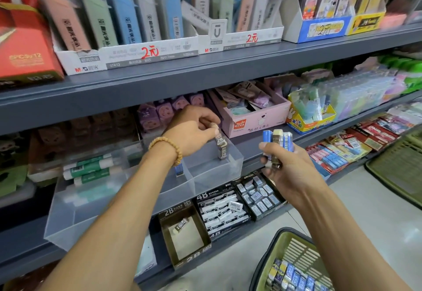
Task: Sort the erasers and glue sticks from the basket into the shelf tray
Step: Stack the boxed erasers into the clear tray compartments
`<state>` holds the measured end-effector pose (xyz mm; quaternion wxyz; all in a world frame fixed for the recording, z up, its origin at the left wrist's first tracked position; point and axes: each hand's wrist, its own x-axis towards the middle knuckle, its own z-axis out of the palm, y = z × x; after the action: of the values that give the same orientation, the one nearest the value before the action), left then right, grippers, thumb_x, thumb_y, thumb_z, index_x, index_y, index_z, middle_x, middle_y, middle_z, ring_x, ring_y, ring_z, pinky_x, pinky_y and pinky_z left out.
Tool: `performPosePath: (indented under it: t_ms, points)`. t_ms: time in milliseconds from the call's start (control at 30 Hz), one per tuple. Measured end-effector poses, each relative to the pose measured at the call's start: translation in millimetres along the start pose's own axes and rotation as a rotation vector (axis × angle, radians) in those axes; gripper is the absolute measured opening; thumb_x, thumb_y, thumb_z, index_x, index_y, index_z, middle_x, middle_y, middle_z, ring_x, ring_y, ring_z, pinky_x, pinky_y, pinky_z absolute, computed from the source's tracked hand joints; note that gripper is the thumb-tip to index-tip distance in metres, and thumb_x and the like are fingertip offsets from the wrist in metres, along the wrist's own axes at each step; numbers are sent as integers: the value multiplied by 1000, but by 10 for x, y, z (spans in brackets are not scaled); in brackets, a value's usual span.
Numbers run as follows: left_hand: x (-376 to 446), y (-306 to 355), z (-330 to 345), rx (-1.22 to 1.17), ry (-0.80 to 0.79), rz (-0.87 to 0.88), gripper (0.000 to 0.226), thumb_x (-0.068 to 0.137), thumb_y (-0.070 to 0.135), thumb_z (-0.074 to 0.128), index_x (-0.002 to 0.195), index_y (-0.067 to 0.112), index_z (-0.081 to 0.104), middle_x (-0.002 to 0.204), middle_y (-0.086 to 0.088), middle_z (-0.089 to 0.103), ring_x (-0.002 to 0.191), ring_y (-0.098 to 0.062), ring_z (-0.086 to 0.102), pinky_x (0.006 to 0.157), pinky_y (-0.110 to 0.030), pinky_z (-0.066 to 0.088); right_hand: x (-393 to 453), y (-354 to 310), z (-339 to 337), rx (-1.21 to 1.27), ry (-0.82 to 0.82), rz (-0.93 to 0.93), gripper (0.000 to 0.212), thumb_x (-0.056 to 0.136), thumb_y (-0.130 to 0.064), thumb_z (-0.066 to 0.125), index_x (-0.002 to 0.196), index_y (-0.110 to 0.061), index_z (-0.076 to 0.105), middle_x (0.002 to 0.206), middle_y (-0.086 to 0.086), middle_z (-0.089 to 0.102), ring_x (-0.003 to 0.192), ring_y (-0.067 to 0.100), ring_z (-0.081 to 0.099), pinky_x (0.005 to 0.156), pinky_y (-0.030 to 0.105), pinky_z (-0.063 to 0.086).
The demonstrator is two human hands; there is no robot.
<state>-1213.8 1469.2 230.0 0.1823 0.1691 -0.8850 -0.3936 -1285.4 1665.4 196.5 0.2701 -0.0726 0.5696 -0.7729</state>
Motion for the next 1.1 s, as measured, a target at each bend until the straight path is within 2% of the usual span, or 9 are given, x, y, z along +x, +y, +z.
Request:
performPosePath:
  t_ms: [100,233,367,600,800,967,1100]
  points:
    - [90,-27,50,149,-41,2,12,83,11,70,90,21,69,77,7,66,68,-5,58,66,-13,48,49,9,-102,-36,-19,-11,17,84,-2,71,86,-13,58,62,-3,56,58,10,53,53,23,40]
    - [157,14,31,123,-55,3,13,81,10,74,86,22,70,74,10,64,64,-3,56,59,-6,43,126,17,-184,-31,-39,-8,17,84,-3,71,87,-14,58,63,-3,56,59,10,53,50,21,42]
    - [175,-13,124,143,-169,37,17,79,6,76,83,21,67,72,9,63,64,-4,56,59,-6,43,175,43,-224,-20,-52,-2,17,84,-4,72,88,-13,58,62,-4,58,60,10,54,51,22,42]
    - [233,-173,368,361,-141,130,20,72,21,82,75,30,64,74,12,63,72,-11,59,75,-31,53,169,72,-228,-43,-70,19,20,84,-3,72,89,-13,55,62,-4,57,59,10,53,53,23,42]
    - [198,-161,441,517,-107,158,30,69,35,83,67,34,53,77,15,56,79,-11,54,74,-34,47,157,58,-242,-46,-69,28,21,83,-2,72,89,-13,55,65,-1,56,59,11,53,53,24,42]
    - [194,-159,435,526,-120,149,34,62,35,87,70,33,55,80,15,56,82,-12,53,73,-31,45,156,80,-224,-71,-71,34,20,82,-3,74,89,-13,58,65,-2,57,58,11,54,53,24,44]
    - [206,-163,379,449,-139,147,34,61,27,88,78,34,59,79,18,59,80,-10,57,78,-33,51,156,89,-190,-131,-82,21,21,81,-3,75,87,-14,58,62,-3,58,58,12,53,52,25,44]
